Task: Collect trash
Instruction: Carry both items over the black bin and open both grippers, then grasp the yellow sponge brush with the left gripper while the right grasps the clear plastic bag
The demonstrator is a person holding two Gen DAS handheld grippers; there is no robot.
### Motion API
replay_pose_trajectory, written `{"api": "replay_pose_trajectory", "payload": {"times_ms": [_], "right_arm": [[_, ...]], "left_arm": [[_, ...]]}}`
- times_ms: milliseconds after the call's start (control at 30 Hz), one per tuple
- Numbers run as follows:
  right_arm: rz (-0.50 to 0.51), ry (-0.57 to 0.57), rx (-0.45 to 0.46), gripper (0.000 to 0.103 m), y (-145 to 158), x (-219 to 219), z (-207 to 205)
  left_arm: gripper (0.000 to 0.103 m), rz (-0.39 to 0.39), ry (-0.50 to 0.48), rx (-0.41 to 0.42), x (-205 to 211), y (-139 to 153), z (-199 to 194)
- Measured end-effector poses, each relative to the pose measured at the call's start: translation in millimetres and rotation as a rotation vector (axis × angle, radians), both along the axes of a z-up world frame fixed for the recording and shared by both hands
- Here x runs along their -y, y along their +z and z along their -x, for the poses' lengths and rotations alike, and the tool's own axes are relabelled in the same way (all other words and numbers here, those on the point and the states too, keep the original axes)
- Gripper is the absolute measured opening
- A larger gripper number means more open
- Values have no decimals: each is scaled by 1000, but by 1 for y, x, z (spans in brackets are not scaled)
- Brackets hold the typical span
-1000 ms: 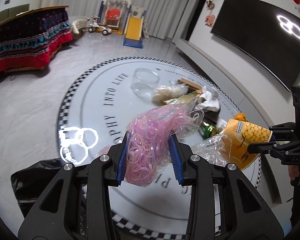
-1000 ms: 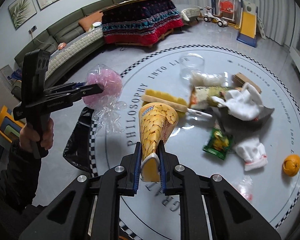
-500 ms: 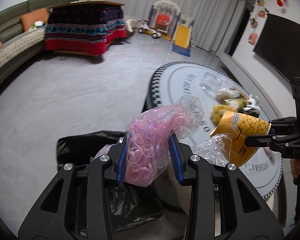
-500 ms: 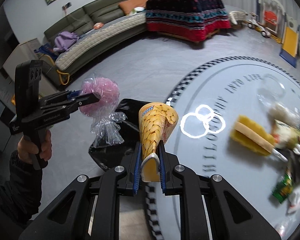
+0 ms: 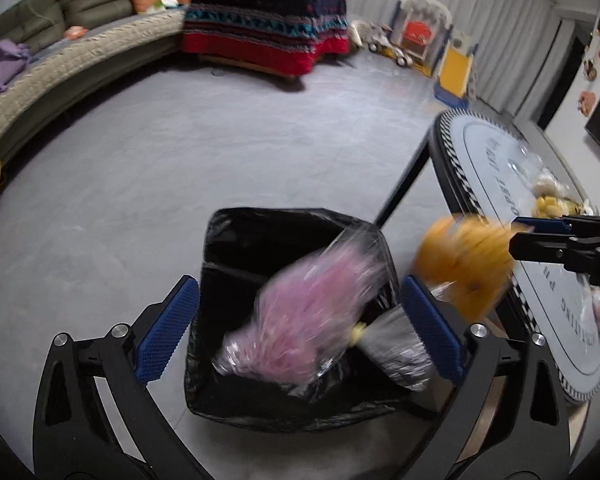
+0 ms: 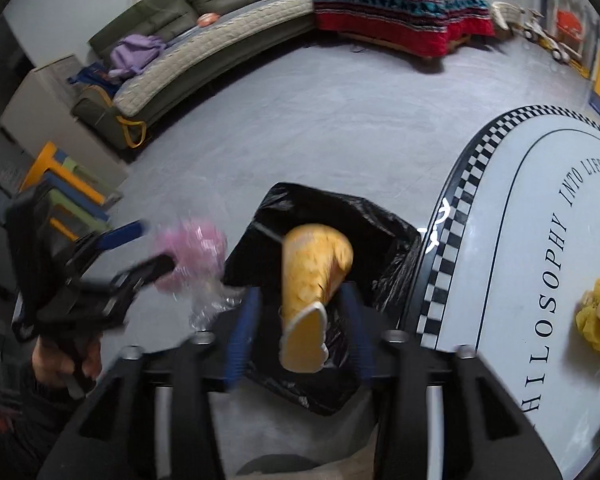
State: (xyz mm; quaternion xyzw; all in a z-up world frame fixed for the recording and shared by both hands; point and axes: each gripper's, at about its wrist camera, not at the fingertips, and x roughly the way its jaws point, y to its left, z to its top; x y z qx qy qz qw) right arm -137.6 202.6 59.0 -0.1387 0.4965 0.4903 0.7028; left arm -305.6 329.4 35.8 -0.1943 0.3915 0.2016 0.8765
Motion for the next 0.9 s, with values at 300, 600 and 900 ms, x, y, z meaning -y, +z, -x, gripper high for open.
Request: {"api": "replay_pose_trajectory", "payload": {"times_ms": [300,600,900], "right_arm": [[-45,-63,5,51,6,23,-4],[-63,-156,51,58,25,76,-21],[-35,-302,100,61,40,156,-50]], "left_arm": [[97,15,-1,41,3,11,3],[97,-33,-163,46,56,30,-45],[97,-63,-388,51,127,47,-111]]}}
